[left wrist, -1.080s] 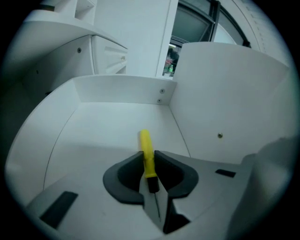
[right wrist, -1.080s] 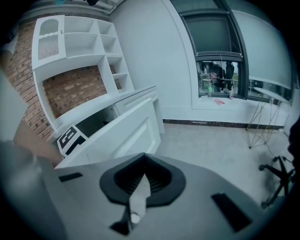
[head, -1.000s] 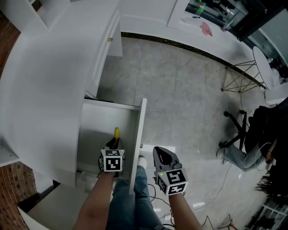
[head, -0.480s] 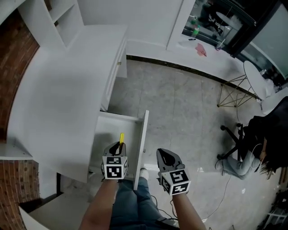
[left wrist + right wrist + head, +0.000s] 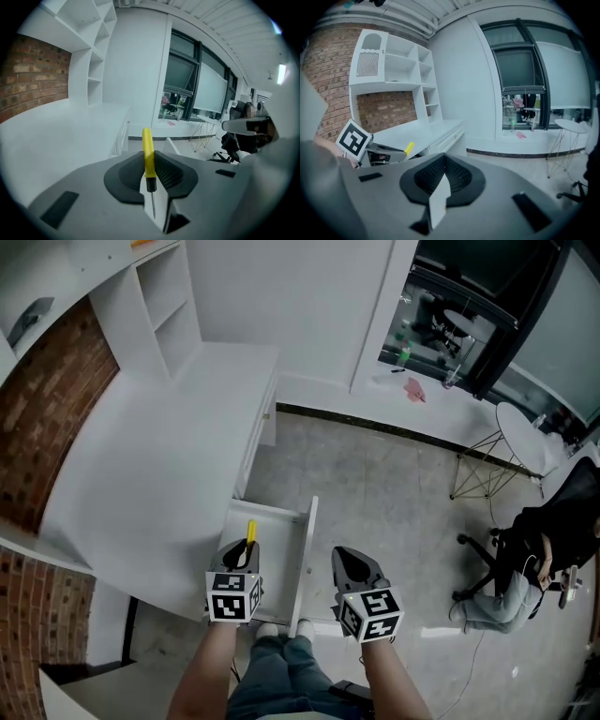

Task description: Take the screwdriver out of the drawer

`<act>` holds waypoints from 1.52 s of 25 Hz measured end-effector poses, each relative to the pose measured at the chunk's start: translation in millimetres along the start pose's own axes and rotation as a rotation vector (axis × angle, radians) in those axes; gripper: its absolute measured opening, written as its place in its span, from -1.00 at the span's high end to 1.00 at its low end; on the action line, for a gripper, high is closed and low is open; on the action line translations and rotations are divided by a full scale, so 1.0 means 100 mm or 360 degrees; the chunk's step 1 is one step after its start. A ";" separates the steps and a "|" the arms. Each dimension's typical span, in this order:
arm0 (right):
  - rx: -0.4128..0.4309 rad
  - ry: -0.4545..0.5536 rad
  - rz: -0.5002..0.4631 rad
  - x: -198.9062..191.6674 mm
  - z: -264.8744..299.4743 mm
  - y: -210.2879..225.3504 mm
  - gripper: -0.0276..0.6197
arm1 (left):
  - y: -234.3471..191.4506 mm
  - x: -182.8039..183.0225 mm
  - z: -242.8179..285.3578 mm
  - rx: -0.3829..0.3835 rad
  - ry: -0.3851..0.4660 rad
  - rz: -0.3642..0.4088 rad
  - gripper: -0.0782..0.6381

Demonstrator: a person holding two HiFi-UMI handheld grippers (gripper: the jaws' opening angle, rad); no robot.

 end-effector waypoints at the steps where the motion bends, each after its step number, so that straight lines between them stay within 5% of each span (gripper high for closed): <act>1: 0.0005 0.0013 0.0002 0.03 -0.02 -0.04 0.88 | -0.03 0.03 -0.07 0.0002 0.0016 0.0005 0.57; 10: 0.0082 0.0023 -0.0026 0.06 0.09 -0.52 0.88 | -0.68 -0.05 -0.71 0.0144 0.0031 0.0005 0.57; 20: 0.0144 -0.0019 -0.0108 0.05 0.28 -0.92 0.88 | -1.57 -0.44 -0.73 0.0301 -0.0156 -0.0111 0.57; 36: 0.0096 -0.0121 -0.0170 -0.11 0.32 -0.92 0.88 | -1.88 -0.76 -0.42 0.0343 -0.0295 -0.0249 0.55; 38: 0.0092 -0.0111 -0.0169 -0.09 0.29 -0.91 0.88 | -1.90 -0.76 -0.44 0.0346 -0.0286 -0.0262 0.32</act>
Point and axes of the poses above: the fingertips, and each gripper's own axes: z forward along the fingers, y to its right, x out of its top, the point moved 4 cm from there along -z, backward along the fingers, and after that the axes turned 6 degrees about z, right-handed, at the moved point
